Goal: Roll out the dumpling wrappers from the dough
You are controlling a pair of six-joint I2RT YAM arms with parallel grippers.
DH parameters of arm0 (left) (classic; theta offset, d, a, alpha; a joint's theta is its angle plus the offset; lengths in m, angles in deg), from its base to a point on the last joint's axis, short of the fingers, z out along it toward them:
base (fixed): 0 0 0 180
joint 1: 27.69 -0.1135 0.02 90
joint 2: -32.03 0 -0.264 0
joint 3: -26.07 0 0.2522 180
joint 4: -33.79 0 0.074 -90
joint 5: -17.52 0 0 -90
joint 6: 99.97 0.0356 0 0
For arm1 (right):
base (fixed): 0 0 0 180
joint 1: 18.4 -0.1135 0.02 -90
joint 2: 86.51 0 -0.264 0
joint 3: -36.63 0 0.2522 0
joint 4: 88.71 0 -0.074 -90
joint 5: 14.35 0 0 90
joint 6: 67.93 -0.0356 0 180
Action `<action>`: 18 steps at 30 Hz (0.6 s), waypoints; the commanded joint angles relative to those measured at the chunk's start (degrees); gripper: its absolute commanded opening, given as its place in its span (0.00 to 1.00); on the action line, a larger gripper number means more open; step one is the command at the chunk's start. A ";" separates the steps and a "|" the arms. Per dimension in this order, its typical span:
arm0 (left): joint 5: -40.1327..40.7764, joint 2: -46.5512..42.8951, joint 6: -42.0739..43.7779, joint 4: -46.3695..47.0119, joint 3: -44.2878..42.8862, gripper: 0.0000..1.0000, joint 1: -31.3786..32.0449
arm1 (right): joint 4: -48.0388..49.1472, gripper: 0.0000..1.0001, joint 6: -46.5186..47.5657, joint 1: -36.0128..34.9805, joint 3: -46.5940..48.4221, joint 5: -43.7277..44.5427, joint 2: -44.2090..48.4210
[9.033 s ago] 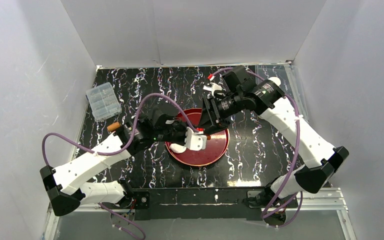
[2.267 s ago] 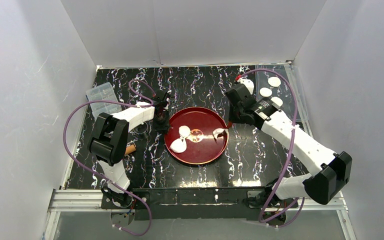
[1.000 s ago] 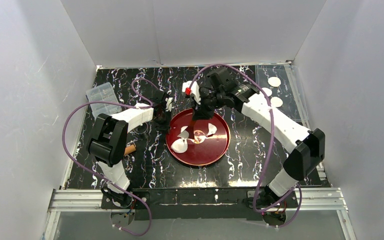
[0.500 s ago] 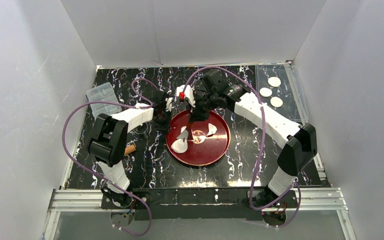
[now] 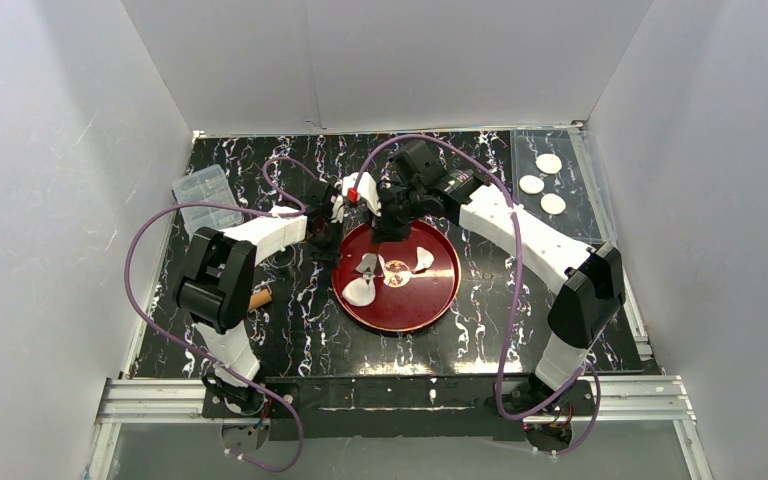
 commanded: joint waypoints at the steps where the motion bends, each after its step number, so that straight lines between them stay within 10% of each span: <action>1: 1.15 -0.31 0.60 -1.33 0.35 0.00 -0.21 | -0.76 0.01 1.52 -1.02 2.91 0.27 0.05; 18: 1.76 -0.62 0.20 -2.03 0.19 0.00 -0.23 | -7.15 0.01 -3.46 -5.22 12.65 12.36 -7.89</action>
